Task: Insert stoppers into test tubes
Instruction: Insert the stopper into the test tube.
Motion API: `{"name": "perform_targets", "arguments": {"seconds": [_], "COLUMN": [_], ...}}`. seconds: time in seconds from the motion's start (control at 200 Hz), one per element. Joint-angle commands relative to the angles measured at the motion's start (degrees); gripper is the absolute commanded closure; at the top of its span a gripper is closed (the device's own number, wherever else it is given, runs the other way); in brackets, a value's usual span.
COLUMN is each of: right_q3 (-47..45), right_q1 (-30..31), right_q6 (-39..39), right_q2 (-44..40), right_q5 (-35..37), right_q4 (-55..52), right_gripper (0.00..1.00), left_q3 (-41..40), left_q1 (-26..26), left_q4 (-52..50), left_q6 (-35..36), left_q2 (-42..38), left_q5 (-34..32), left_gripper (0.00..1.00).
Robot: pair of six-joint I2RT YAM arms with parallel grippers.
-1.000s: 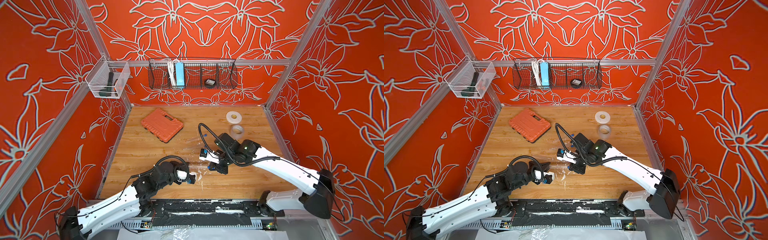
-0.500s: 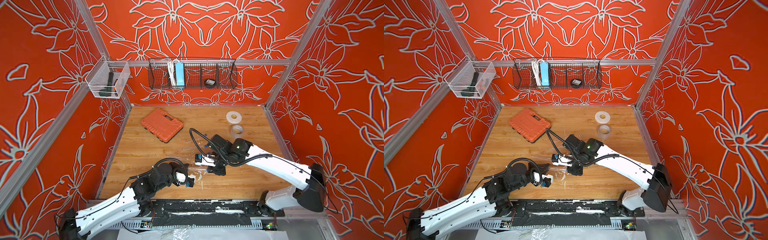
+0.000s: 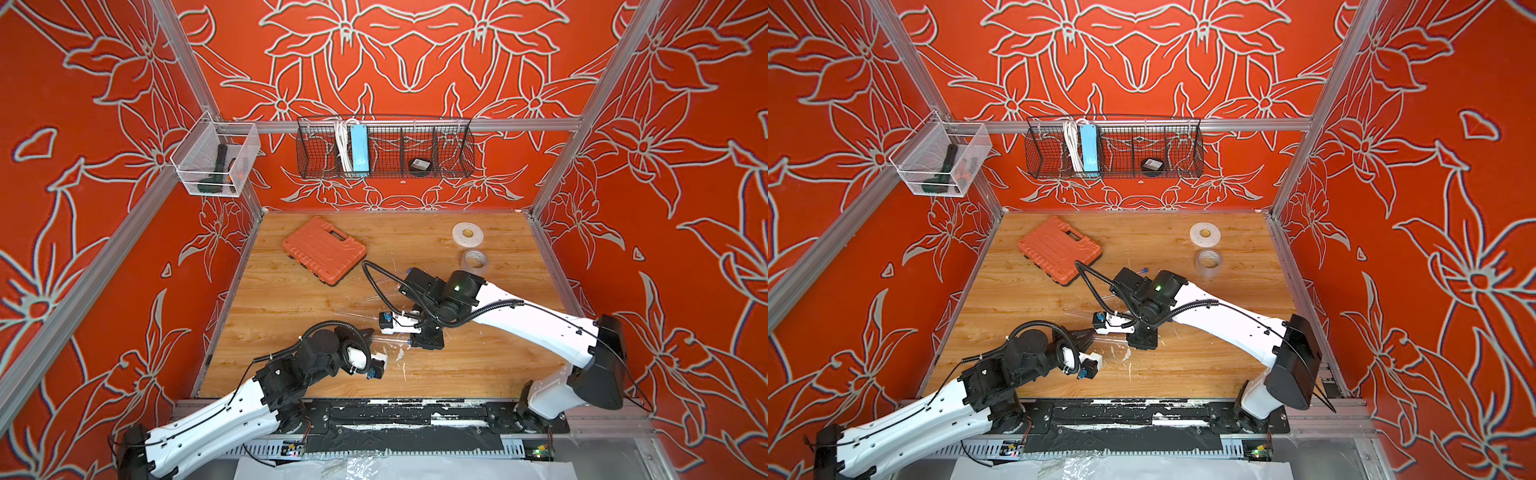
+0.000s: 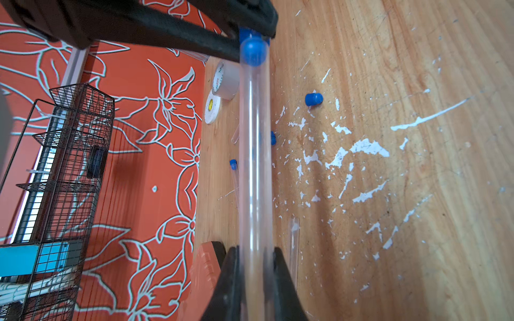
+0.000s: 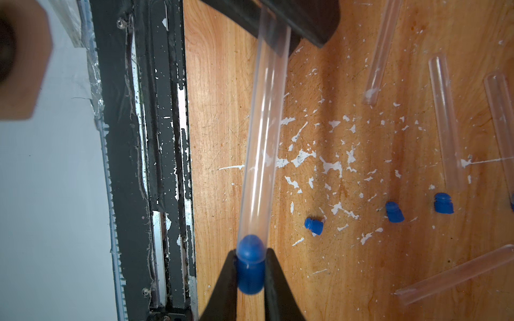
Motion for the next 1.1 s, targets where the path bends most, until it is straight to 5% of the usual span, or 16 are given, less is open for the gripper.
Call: {"name": "perform_targets", "arguments": {"seconds": [0.0, 0.515, 0.801, 0.951, 1.096], "right_q3": [4.9, 4.8, -2.7, -11.8, -19.7], "right_q1": [1.2, 1.3, -2.8, -6.5, -9.2], "right_q6": [-0.4, 3.8, 5.2, 15.5, 38.1], "right_q2": [1.2, 3.3, -9.5, -23.1, -33.5], "right_q5": [-5.6, -12.2, -11.1, -9.5, 3.5], "right_q4": [16.5, 26.7, 21.0, 23.1, 25.9], "right_gripper": [0.99, 0.92, 0.60, 0.44, 0.46], "left_q3": [1.1, 0.0, -0.3, 0.3, 2.8], "left_q1": [-1.8, -1.8, -1.8, -1.6, -1.4], "left_q4": [3.1, 4.8, 6.0, 6.5, 7.3], "left_q6": [0.7, 0.5, -0.5, -2.4, -9.0], "left_q2": [0.6, -2.2, -2.1, -0.7, 0.2], "left_q5": [11.1, 14.6, 0.2, -0.2, 0.6], "left_gripper": [1.00, 1.00, 1.00, 1.00, 1.00]}}
